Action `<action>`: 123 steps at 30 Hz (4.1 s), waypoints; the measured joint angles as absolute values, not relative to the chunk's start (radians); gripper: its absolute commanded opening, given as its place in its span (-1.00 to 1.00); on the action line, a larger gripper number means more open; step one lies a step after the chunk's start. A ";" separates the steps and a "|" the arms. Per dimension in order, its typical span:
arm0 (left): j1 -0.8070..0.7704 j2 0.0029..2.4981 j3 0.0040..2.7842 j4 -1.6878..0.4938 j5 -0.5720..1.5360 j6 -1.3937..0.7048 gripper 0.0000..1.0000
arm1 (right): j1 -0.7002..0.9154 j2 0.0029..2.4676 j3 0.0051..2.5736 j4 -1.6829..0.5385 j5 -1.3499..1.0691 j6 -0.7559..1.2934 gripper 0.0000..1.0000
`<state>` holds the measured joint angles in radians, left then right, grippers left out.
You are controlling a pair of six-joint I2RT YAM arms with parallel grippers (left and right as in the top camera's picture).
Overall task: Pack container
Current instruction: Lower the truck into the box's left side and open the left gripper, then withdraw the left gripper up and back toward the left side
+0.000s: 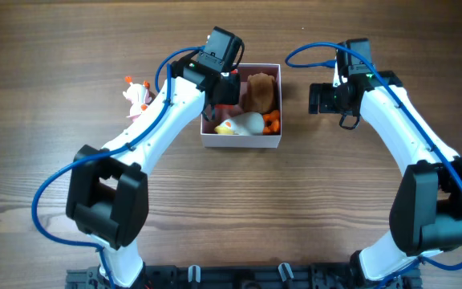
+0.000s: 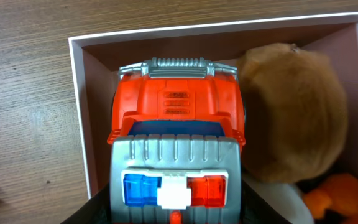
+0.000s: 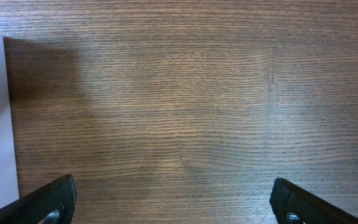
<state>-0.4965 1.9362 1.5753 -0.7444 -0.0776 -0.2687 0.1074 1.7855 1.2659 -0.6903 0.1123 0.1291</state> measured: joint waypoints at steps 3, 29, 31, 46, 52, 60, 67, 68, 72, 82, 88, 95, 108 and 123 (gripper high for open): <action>-0.496 1.961 1.575 -0.734 -0.083 -0.269 -0.25 | 0.107 1.785 1.266 -0.690 0.112 0.129 0.99; -0.496 2.037 1.575 -0.676 -0.162 -0.269 -0.05 | 0.107 1.785 1.266 -0.690 0.112 0.129 0.99; -0.496 2.037 1.575 -0.673 -0.165 -0.269 0.01 | 0.107 1.785 1.266 -0.690 0.112 0.129 0.99; -0.496 2.037 1.575 -0.668 -0.168 -0.273 0.20 | 0.107 1.785 1.266 -0.690 0.112 0.129 0.99; -0.496 2.037 1.575 -0.669 -0.169 -0.272 0.05 | 0.107 1.785 1.266 -0.690 0.112 0.129 0.99; -0.496 1.943 1.575 -0.735 -0.173 -0.273 -0.92 | 0.107 1.785 1.266 -0.690 0.112 0.129 0.99; -0.497 1.911 1.576 -0.911 -0.174 -0.305 -0.92 | 0.107 1.785 1.266 -0.690 0.112 0.129 0.99; -0.497 1.911 1.576 -0.933 -0.166 -0.314 -0.92 | 0.107 1.785 1.266 -0.690 0.112 0.129 0.99; -0.515 1.911 1.575 -0.944 -0.141 -0.336 -0.92 | 0.107 1.785 1.266 -0.690 0.112 0.129 0.99; -0.583 1.914 1.575 -0.926 -0.130 -0.351 -0.92 | 0.107 1.785 1.266 -0.690 0.112 0.129 0.99; -0.583 1.974 1.575 -0.923 -0.138 -0.358 -0.92 | 0.107 1.785 1.266 -0.690 0.112 0.129 0.99; -0.583 2.021 1.575 -0.901 -0.172 -0.358 -0.92 | 0.107 1.785 1.266 -0.690 0.112 0.129 0.99; -0.583 2.037 1.575 -0.814 -0.253 -0.358 -0.87 | 0.107 1.785 1.266 -0.690 0.112 0.129 0.99; -0.583 2.037 1.575 -0.876 -0.272 -0.350 -0.92 | 0.107 1.785 1.266 -0.690 0.112 0.129 0.99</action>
<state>-0.5835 2.0365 1.5745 -0.8757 -0.2718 -0.3504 0.1074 1.7855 1.2663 -0.6903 0.1123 0.1291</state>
